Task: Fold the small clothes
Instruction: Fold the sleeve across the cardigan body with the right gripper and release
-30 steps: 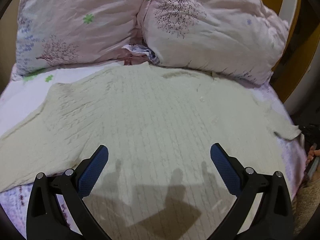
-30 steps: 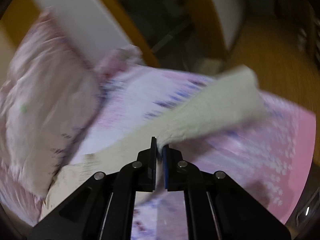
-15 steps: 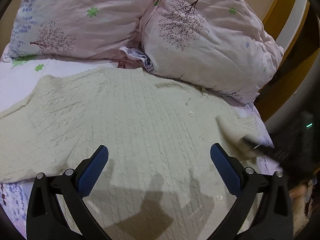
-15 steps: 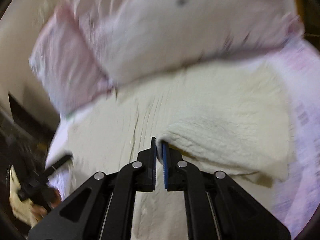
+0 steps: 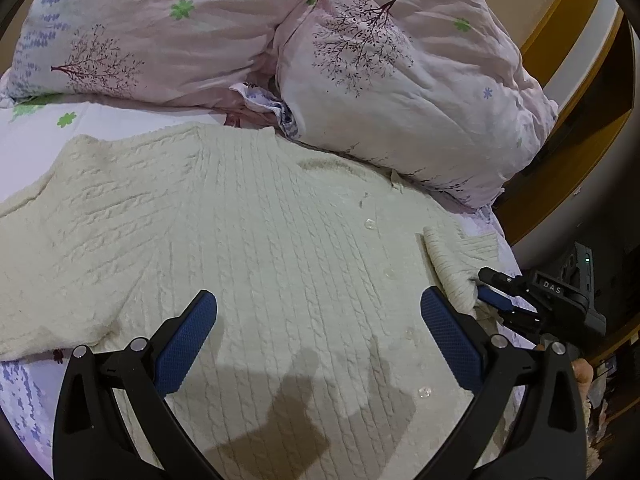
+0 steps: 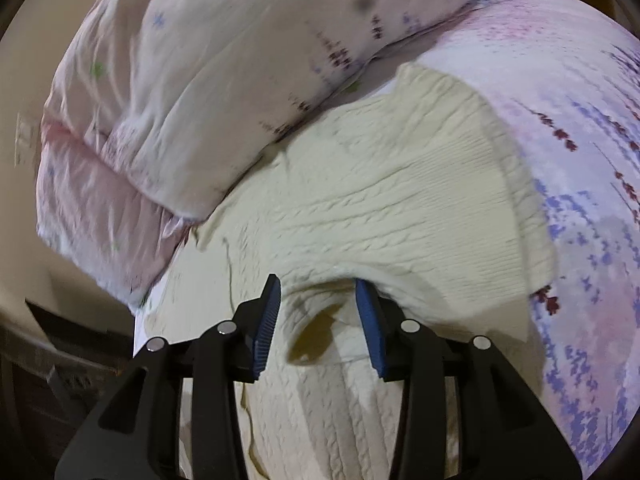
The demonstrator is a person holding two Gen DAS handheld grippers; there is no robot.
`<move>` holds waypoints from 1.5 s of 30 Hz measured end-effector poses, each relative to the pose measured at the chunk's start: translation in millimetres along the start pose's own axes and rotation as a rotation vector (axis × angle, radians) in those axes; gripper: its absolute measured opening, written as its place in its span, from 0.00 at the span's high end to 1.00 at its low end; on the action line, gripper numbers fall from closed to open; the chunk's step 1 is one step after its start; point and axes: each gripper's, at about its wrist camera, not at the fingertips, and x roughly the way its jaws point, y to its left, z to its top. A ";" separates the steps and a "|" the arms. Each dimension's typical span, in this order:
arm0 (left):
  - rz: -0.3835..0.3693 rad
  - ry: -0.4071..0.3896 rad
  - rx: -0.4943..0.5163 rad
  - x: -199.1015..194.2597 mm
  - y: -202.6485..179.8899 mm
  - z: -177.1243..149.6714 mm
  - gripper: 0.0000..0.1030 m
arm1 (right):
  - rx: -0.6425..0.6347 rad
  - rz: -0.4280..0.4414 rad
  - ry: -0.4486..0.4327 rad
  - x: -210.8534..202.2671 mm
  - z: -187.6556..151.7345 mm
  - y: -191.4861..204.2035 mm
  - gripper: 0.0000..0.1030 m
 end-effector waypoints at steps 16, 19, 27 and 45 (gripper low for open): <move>-0.042 0.023 -0.009 -0.7 0.1 -3.6 0.01 | 0.156 -0.115 -0.165 -71.2 -13.6 -33.6 0.49; -0.039 0.031 -0.006 1.4 -1.9 -3.9 0.01 | 0.147 -0.156 -0.169 -75.7 -10.0 -41.8 0.50; -0.044 0.035 0.008 0.6 -7.5 -5.9 0.01 | 0.113 -0.164 -0.021 -42.3 -11.4 -51.9 0.75; -0.185 0.054 -0.105 0.6 -1.9 -2.5 0.01 | -0.403 0.082 -0.131 -39.3 -20.4 97.9 0.91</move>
